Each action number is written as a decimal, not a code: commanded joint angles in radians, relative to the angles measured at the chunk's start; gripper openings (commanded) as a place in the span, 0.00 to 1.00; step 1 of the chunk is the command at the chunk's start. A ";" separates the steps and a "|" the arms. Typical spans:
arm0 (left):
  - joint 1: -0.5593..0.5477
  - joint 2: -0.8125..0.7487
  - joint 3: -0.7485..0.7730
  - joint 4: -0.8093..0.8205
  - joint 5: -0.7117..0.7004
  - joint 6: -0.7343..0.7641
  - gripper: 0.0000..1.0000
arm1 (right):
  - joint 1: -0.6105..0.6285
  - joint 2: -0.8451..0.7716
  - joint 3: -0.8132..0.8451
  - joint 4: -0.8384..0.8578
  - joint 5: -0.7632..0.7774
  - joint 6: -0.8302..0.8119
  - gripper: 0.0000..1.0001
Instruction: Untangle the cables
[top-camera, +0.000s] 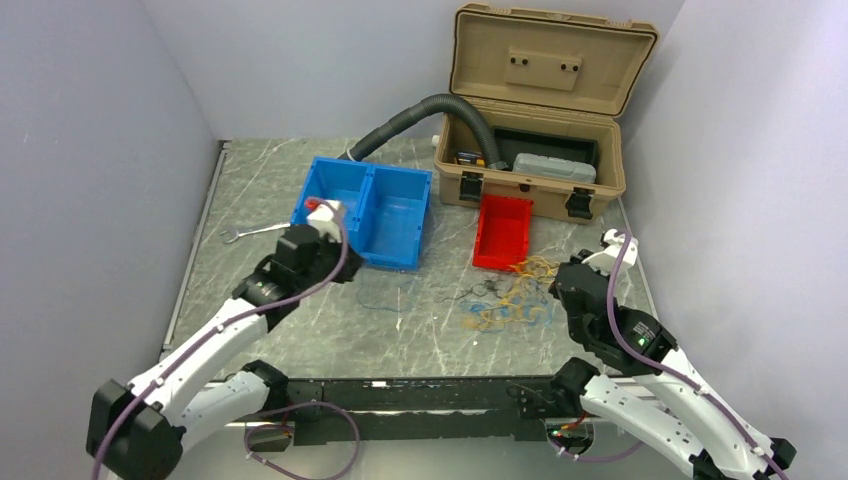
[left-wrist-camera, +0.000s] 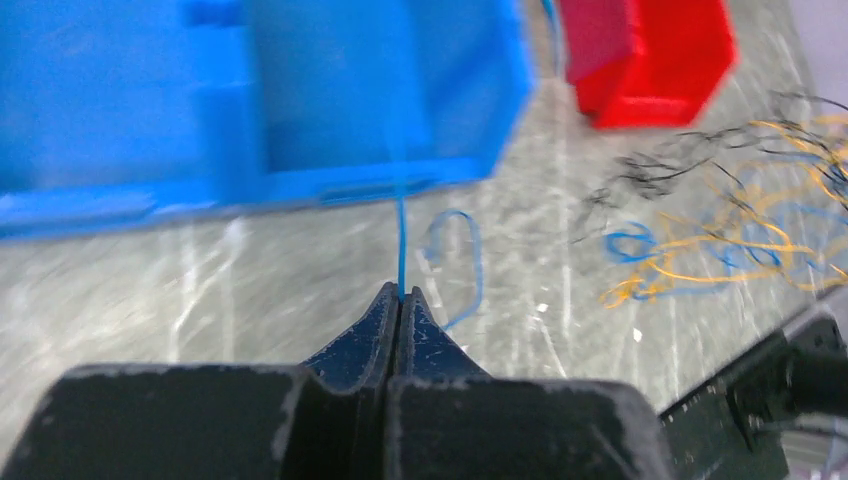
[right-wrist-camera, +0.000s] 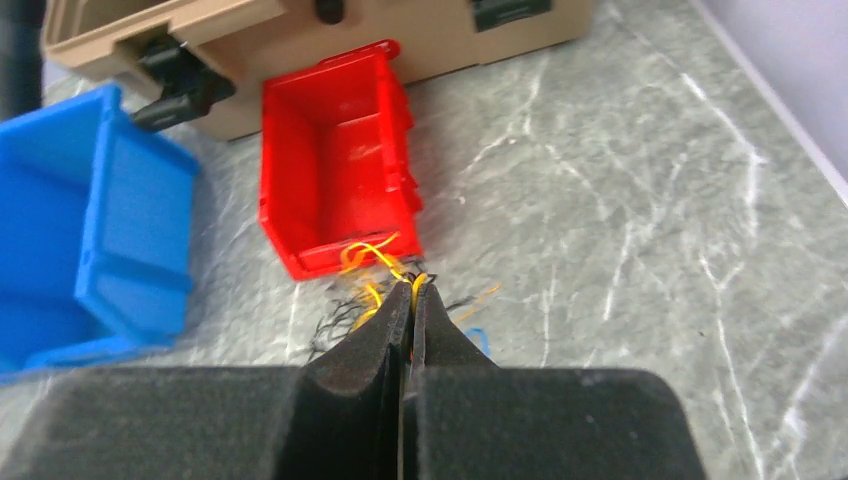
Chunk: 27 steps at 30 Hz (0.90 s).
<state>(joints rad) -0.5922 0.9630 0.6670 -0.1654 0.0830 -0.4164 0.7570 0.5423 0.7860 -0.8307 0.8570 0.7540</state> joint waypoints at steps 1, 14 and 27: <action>0.175 -0.087 -0.028 -0.142 0.089 -0.118 0.00 | -0.001 0.019 0.024 -0.136 0.153 0.128 0.00; 0.252 -0.183 -0.002 -0.184 0.230 -0.064 0.00 | -0.001 -0.029 -0.061 0.257 -0.468 -0.253 0.00; 0.171 -0.137 0.221 -0.347 0.212 0.029 0.00 | -0.002 0.150 -0.108 0.324 -0.611 -0.228 0.90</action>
<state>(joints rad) -0.3954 0.7979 0.7723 -0.4679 0.2977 -0.4309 0.7559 0.7090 0.7029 -0.5732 0.2745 0.5167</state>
